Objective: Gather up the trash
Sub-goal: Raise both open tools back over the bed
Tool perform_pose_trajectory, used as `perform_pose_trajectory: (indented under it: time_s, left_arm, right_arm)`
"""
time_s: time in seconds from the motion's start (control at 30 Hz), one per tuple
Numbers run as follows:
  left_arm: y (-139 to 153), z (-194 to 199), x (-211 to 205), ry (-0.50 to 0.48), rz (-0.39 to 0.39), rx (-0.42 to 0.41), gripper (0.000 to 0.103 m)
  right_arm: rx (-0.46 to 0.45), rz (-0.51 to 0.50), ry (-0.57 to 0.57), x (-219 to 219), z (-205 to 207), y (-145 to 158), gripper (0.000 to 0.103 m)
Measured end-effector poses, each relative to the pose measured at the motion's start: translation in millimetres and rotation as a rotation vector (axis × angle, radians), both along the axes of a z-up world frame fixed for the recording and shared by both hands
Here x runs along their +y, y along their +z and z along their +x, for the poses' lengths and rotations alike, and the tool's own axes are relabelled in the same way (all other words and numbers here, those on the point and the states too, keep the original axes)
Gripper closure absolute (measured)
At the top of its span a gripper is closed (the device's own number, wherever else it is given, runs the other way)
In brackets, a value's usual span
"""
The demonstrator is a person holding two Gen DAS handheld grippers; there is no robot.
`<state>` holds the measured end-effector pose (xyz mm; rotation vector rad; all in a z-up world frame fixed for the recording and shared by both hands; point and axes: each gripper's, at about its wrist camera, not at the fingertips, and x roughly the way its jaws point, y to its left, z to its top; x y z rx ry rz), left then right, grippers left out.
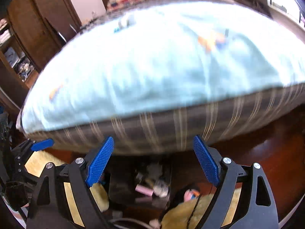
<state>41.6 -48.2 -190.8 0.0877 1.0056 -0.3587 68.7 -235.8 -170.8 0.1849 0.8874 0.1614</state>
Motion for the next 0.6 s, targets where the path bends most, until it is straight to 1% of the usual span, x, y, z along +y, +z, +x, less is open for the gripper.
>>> perform_pose_trajectory:
  time_s: [0.03,0.1,0.17,0.37,0.43,0.6]
  left_arm:
    - [8.0,2.7,1.4,0.000,0.001,-0.017,0.009]
    - [23.3,10.9,3.7,0.001,0.010,-0.052,0.009]
    - [32.2,19.0,7.4,0.003,0.014,-0.080,0.009]
    - [60.8,55.1,15.6,0.023,0.018,-0.138,0.009]
    - [67.3,69.4,16.1,0.026,0.024,-0.152,0.009]
    - [69.8,103.4,15.3,0.019,0.034,-0.158,0.009]
  right_arm:
    - [-0.021,-0.008,-0.002,-1.2,-4.5,9.1,0.017]
    - [-0.059,-0.025,-0.005,-3.6,6.3,25.0,0.016]
    - [-0.079,-0.040,-0.005,-4.1,12.6,36.0,0.016]
    - [-0.127,-0.068,0.029,2.6,53.2,68.0,0.016]
    - [-0.138,-0.071,0.041,8.0,63.2,74.6,0.016]
    - [-0.140,-0.059,0.073,20.3,96.1,76.3,0.016]
